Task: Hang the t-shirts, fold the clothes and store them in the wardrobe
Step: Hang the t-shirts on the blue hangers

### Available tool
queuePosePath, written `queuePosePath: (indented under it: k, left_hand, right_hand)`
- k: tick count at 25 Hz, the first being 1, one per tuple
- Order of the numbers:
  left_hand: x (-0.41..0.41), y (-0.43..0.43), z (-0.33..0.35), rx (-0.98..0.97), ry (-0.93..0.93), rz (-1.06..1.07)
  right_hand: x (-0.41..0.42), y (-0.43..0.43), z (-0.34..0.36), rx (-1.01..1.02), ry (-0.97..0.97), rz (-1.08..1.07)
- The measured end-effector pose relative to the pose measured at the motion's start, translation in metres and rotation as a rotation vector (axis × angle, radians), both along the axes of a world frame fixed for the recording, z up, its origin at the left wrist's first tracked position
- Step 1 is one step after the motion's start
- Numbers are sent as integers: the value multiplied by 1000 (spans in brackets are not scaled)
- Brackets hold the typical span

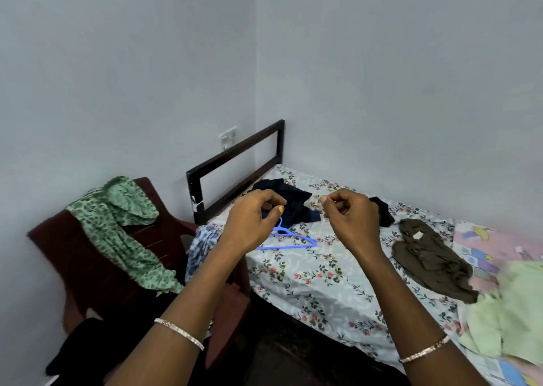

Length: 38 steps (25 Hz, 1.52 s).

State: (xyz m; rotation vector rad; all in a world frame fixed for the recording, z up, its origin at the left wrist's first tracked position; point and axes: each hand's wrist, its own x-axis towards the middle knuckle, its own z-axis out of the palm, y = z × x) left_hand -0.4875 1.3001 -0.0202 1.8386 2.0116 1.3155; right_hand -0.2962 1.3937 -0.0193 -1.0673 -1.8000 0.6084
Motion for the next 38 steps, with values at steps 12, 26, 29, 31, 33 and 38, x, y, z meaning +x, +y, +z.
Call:
queuePosePath:
  k: [12, 26, 29, 31, 33, 38]
  left_hand:
    - [8, 255, -65, -138, -125, -130]
    - [-5, 488, -197, -473, -201, -218]
    - [18, 542, -204, -487, -185, -322]
    - [35, 567, -207, -497, -191, -382]
    - [60, 596, -217, -502, -171, -459]
    - [131, 651, -245, -531, -126, -582]
  right_hand:
    - [29, 226, -65, -160, -50, -144]
    - [36, 417, -189, -424, -196, -339]
    - [55, 452, -201, -457, -196, -425]
    - [68, 465, -206, -464, -189, -467]
    - [92, 479, -220, -477, -165, -528]
    - [160, 508, -254, -553, -166, -642]
